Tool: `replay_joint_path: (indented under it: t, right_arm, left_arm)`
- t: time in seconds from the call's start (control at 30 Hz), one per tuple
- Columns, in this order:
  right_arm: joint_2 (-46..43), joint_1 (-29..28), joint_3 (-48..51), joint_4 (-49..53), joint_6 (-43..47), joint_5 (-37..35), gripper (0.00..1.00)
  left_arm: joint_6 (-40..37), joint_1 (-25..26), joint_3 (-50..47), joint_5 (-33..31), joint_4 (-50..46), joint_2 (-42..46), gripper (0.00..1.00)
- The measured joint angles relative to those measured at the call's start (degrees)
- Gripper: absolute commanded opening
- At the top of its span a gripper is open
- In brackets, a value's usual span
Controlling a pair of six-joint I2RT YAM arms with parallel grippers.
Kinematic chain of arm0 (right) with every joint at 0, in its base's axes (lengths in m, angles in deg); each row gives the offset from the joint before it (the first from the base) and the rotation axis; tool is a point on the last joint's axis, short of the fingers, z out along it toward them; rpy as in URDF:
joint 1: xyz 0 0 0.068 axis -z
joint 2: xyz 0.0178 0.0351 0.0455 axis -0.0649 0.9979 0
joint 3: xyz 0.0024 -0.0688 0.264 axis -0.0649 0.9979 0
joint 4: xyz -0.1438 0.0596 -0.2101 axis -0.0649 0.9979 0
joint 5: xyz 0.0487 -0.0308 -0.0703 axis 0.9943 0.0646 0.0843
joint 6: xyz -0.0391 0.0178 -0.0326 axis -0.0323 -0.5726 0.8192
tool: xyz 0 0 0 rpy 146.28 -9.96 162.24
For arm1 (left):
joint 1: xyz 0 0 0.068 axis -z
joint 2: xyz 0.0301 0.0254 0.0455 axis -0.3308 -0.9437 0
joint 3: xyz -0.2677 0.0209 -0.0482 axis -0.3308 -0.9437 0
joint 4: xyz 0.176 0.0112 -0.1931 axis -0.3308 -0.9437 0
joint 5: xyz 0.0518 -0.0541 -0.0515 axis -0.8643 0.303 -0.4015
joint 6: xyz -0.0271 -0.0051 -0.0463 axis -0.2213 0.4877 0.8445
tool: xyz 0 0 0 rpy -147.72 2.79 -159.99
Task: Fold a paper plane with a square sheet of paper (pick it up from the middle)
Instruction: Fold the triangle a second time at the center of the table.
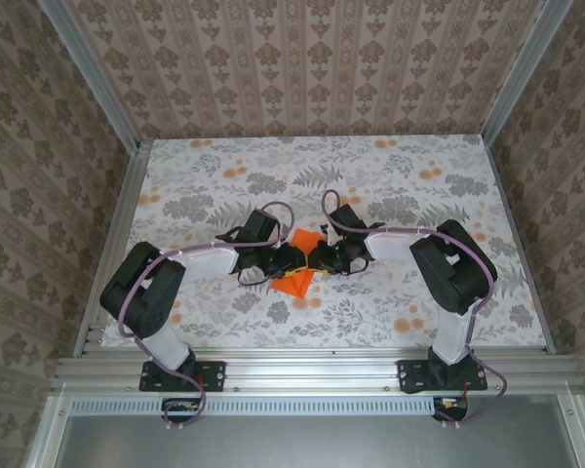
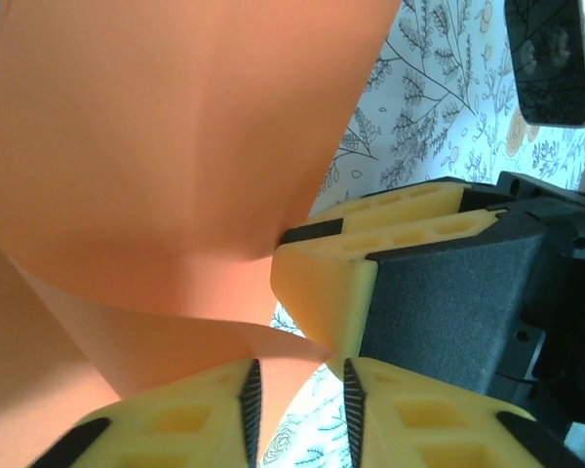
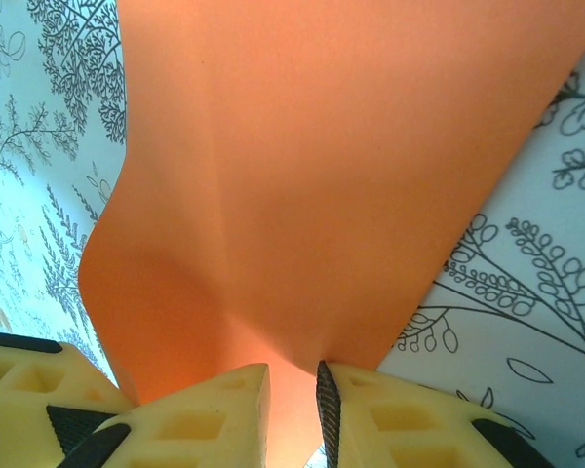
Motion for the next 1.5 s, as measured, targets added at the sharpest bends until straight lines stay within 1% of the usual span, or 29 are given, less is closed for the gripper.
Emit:
replay_joint_path:
  t: [0.1,0.2,0.5,0.7,1.5]
  right_arm:
    - [-0.7,0.46,0.9,-0.48,0.0,0.04,0.21]
    - [-1.51,1.05,1.6,-0.66,0.02,0.13,0.21]
    - [-2.43,1.33,3.32,-4.17,-0.02,3.26,0.21]
    - [-2.43,1.11,3.58,-5.44,-0.02,5.64,0.24]
    - [0.74,-0.24,3.54,-7.52,-0.15,10.8,0.24]
  left_arm:
    - [-0.09,0.0,0.0,-0.72,-0.17,-0.33,0.15]
    - [-0.35,0.0,0.0,-1.2,-0.2,-0.81,0.11]
    - [-0.66,0.0,0.0,-2.19,-0.22,-2.05,0.02]
    - [-0.66,0.0,0.0,-2.38,-0.28,-2.05,0.0]
    - [-0.68,0.0,0.0,-2.43,-2.16,-1.49,0.0]
